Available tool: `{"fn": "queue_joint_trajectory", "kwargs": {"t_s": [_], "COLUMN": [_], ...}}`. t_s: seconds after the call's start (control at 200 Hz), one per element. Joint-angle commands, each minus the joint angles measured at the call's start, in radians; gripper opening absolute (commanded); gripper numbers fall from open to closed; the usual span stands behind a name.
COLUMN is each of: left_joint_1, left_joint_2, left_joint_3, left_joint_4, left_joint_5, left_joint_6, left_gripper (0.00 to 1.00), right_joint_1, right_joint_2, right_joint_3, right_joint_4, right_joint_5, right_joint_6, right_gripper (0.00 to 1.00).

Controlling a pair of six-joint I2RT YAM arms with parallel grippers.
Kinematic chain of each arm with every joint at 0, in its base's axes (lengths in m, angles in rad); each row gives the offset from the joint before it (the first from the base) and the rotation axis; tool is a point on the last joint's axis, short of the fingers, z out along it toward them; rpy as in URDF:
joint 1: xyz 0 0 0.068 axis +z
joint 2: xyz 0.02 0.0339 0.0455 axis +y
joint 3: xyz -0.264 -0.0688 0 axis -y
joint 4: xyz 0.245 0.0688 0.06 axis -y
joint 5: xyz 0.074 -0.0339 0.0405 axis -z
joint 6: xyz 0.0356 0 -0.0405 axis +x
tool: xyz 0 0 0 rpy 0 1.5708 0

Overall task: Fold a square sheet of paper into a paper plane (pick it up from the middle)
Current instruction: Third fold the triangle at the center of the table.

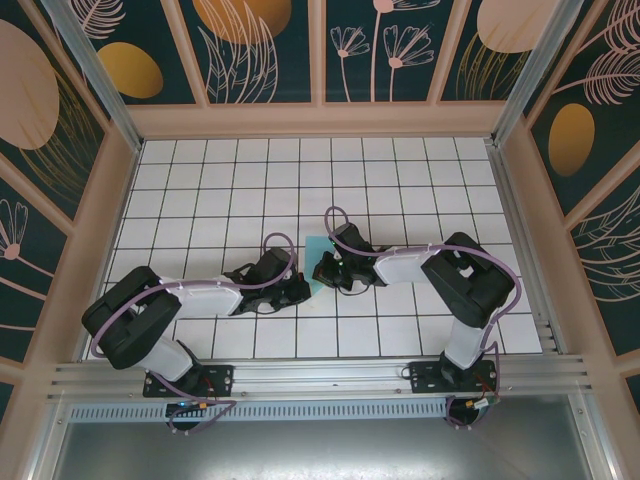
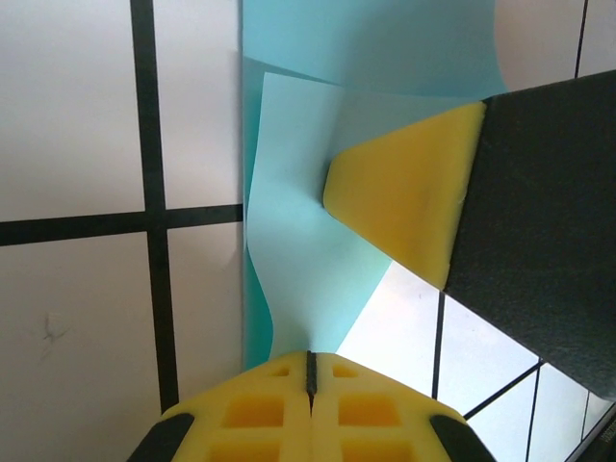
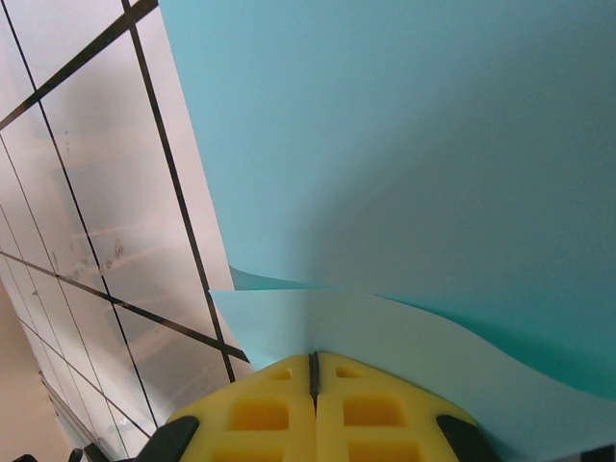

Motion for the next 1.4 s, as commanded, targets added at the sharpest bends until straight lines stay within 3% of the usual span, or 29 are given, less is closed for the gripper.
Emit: {"fn": "queue_joint_trajectory", "kwargs": {"t_s": [0.0, 0.636, 1.396], "left_joint_1": [-0.007, -0.005, -0.006], "left_joint_2": [0.018, 0.035, 0.04], "left_joint_3": [-0.016, -0.026, -0.017], "left_joint_4": [0.02, -0.017, -0.04], "left_joint_5": [-0.017, -0.044, -0.043], "left_joint_6": [-0.012, -0.011, -0.009], "left_gripper": [0.05, 0.04, 0.04], "right_joint_1": [0.014, -0.023, -0.128], "right_joint_2": [0.015, -0.14, -0.067], "right_joint_3": [-0.025, -0.05, -0.04], "right_joint_4": [-0.097, -0.055, -0.108], "right_joint_5": [0.048, 0.004, 0.013], "right_joint_6": [-0.008, -0.201, -0.262], "right_gripper": [0.02, 0.12, 0.09]}}
